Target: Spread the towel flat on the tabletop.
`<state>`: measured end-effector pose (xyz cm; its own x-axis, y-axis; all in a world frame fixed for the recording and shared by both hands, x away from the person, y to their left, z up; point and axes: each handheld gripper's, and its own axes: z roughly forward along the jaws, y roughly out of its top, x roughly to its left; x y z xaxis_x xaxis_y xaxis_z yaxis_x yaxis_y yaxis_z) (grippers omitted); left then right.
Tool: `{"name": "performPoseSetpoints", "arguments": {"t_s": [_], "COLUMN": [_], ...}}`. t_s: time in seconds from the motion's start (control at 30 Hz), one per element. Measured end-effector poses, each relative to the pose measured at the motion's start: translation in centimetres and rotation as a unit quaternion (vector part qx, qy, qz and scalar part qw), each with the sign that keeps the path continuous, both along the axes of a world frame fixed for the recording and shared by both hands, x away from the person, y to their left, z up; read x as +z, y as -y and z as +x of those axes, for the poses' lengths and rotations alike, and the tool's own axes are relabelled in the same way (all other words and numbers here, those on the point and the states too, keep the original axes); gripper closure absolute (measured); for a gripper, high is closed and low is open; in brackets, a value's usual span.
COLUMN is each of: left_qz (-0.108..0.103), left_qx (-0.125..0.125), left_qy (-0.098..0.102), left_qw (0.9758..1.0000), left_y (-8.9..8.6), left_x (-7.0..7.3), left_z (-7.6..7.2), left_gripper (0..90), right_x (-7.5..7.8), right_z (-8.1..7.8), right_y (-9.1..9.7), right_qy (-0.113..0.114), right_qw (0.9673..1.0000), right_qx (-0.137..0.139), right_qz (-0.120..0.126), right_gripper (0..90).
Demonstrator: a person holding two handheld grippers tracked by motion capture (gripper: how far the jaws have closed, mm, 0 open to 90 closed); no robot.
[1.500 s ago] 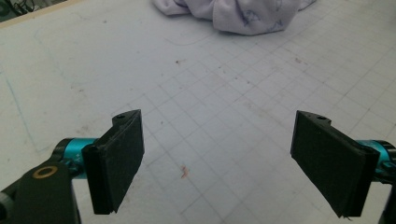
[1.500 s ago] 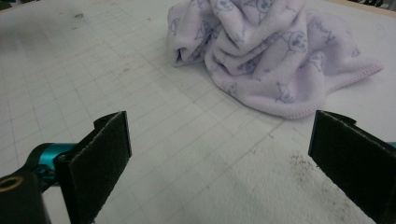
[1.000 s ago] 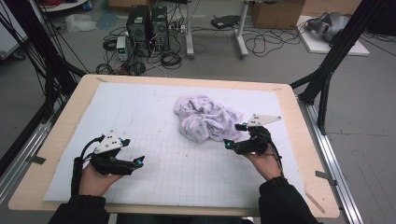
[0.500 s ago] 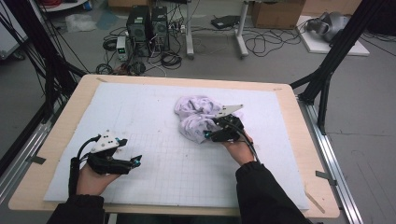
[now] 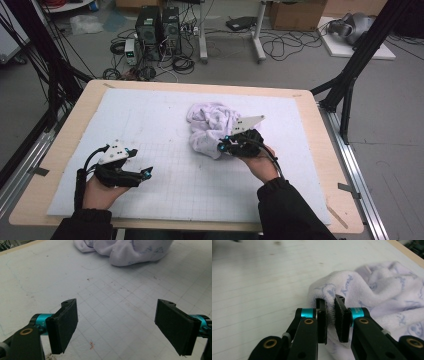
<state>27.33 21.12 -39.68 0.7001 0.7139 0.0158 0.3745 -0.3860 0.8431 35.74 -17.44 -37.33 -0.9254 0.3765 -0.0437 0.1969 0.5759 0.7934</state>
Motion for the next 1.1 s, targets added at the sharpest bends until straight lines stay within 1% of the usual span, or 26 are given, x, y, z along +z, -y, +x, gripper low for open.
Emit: {"name": "performPoseSetpoints", "arguments": {"t_s": [0.03, 0.07, 0.1, 0.2, 0.23, 0.27, 0.33, 0.4, 0.43, 0.47, 0.5, 0.53, 0.57, 0.6, 0.63, 0.7, 0.73, 0.77, 0.8, 0.83, 0.87, 0.93, 0.97, 1.0, 1.07, 1.1], "left_qz": [0.000, 0.000, 0.000, 0.000, 0.001, 0.002, 0.000, 0.001, 0.002, 0.004, 0.004, 0.007, 0.006, 0.005, 0.008, 0.009, 0.011, 0.011, 0.009, 0.010, 0.010, 0.011, 0.017, 0.021, 0.036, 0.039], "left_qx": [0.000, -0.002, -0.002, -0.008, -0.008, -0.010, -0.013, -0.016, -0.023, -0.028, -0.028, -0.033, -0.036, -0.042, -0.047, -0.052, -0.063, -0.063, -0.072, -0.088, -0.088, -0.103, -0.112, -0.119, -0.132, -0.135], "left_qy": [0.000, 0.000, 0.001, 0.002, 0.002, 0.003, 0.003, 0.004, 0.003, 0.002, 0.002, 0.001, 0.000, -0.003, -0.006, -0.011, -0.015, -0.015, -0.019, -0.022, -0.022, -0.025, -0.024, -0.024, -0.025, -0.027], "left_qw": [1.0000, 1.0000, 1.0000, 1.0000, 1.0000, 0.9999, 0.9999, 0.9999, 0.9997, 0.9996, 0.9996, 0.9994, 0.9993, 0.9991, 0.9988, 0.9985, 0.9978, 0.9978, 0.9972, 0.9958, 0.9958, 0.9943, 0.9933, 0.9923, 0.9903, 0.9897], "left_y": [0.0, 0.1, 0.1, 0.4, 0.5, 0.6, 0.8, 1.1, 1.6, 1.8, 1.8, 2.1, 2.4, 2.7, 2.9, 3.7, 4.6, 4.6, 5.3, 6.6, 6.6, 8.0, 8.7, 9.3, 10.6, 11.2], "left_x": [0.0, 0.0, 0.0, 0.1, 0.1, 0.1, 0.2, 0.1, 0.1, 0.0, 0.0, 0.0, -0.1, -0.2, -0.3, -0.7, -0.9, -0.9, -1.1, -1.3, -1.3, -1.6, -1.7, -1.9, -2.4, -2.7], "left_z": [0.0, 0.0, -0.1, -0.1, -0.1, -0.2, -0.2, -0.2, -0.3, -0.3, -0.3, -0.2, -0.2, -0.1, 0.1, 0.5, 0.9, 0.9, 1.2, 1.6, 1.6, 1.9, 2.1, 2.2, 2.5, 2.7], "left_gripper": [19.2, 19.2, 19.3, 19.3, 19.3, 19.4, 19.4, 19.4, 19.4, 19.4, 19.4, 19.4, 19.8, 22.8, 22.8, 23.1, 24.4, 25.1, 25.1, 26.2, 27.4, 28.9, 30.2, 35.6, 37.3, 38.6], "right_x": [0.3, 0.3, 0.8, 1.3, 1.3, 1.4, 1.5, 1.4, 1.2, 0.9, 0.9, 0.5, 0.2, -0.2, -0.2, -0.5, -1.0, -1.4, -1.4, -2.6, -2.6, -3.7, -4.2, -4.9, -5.2, -5.5], "right_z": [-0.7, -0.7, -2.1, -4.1, -4.1, -5.4, -6.6, -7.6, -7.9, -8.1, -8.1, -8.3, -8.3, -8.3, -8.3, -8.1, -7.7, -7.5, -7.5, -6.8, -6.8, -6.2, -5.9, -5.4, -5.2, -5.1], "right_y": [-0.1, -0.1, -0.1, 0.1, 0.1, 0.3, 0.4, 0.4, 0.4, 0.5, 0.5, 0.5, 0.8, 1.7, 1.7, 2.8, 3.8, 4.1, 4.1, 5.0, 5.0, 5.8, 6.1, 6.8, 7.0, 7.2], "right_qy": [0.004, 0.004, 0.004, -0.001, -0.001, -0.008, -0.014, -0.020, -0.025, -0.033, -0.033, -0.033, -0.035, -0.035, -0.035, -0.033, -0.024, -0.027, -0.027, -0.021, -0.021, -0.034, -0.041, -0.050, -0.050, -0.052], "right_qw": [0.9999, 0.9999, 0.9995, 0.9983, 0.9983, 0.9968, 0.9948, 0.9936, 0.9932, 0.9930, 0.9930, 0.9938, 0.9940, 0.9945, 0.9945, 0.9961, 0.9981, 0.9985, 0.9985, 0.9995, 0.9995, 0.9987, 0.9982, 0.9972, 0.9970, 0.9966], "right_qx": [0.010, 0.010, 0.032, 0.056, 0.056, 0.074, 0.091, 0.100, 0.105, 0.109, 0.109, 0.104, 0.100, 0.091, 0.091, 0.066, 0.038, 0.030, 0.030, -0.010, -0.010, -0.030, -0.040, -0.055, -0.060, -0.064], "right_qz": [-0.003, -0.003, 0.004, 0.017, 0.017, 0.029, 0.042, 0.049, 0.044, 0.032, 0.032, 0.024, 0.026, 0.040, 0.040, 0.048, 0.041, 0.039, 0.039, 0.021, 0.021, 0.021, 0.018, 0.002, -0.005, -0.008], "right_gripper": [82.3, 82.3, 82.4, 82.7, 82.7, 82.8, 82.8, 82.6, 80.5, 71.4, 71.4, 60.1, 58.4, 52.0, 52.0, 49.5, 48.1, 47.3, 47.3, 44.8, 44.8, 43.8, 43.5, 43.4, 43.5, 43.4]}}
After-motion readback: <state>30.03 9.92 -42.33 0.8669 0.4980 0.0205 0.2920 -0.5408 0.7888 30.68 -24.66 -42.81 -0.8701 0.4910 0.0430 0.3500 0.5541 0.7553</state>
